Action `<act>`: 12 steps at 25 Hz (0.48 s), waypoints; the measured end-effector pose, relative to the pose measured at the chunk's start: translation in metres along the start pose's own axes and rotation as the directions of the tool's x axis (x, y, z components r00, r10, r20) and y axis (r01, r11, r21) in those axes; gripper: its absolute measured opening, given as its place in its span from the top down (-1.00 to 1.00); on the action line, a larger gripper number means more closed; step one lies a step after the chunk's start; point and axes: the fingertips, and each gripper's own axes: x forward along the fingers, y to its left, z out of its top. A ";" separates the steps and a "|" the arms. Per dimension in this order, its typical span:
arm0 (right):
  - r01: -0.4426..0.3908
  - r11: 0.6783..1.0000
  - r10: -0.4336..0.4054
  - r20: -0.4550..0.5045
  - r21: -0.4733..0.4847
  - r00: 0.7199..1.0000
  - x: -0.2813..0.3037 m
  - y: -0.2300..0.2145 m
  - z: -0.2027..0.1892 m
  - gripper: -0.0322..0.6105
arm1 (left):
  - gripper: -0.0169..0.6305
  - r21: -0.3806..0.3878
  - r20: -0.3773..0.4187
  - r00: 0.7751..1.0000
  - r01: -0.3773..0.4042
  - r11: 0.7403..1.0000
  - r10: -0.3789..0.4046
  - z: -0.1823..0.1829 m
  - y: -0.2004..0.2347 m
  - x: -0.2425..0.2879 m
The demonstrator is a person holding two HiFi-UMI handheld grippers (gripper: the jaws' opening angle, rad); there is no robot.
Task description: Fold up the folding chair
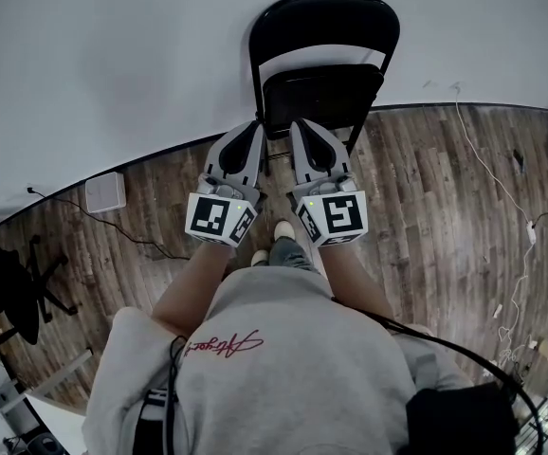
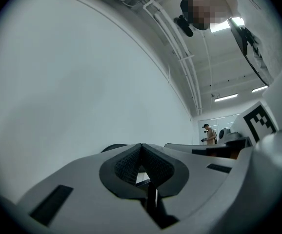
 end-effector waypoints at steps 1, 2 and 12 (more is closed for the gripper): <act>0.000 1.000 0.000 0.000 -0.001 1.000 0.001 0.000 0.000 0.85 | 0.90 0.003 -0.001 1.000 0.000 1.000 0.000 0.000 0.001 0.001; 0.000 1.000 0.000 -0.002 -0.003 1.000 0.001 -0.001 0.000 0.85 | 0.90 0.005 -0.001 1.000 0.000 1.000 0.000 -0.001 0.003 0.001; 0.010 1.000 -0.010 -0.013 -0.021 1.000 0.004 -0.007 0.002 0.85 | 0.90 0.020 0.001 1.000 0.011 1.000 -0.011 0.002 0.008 0.009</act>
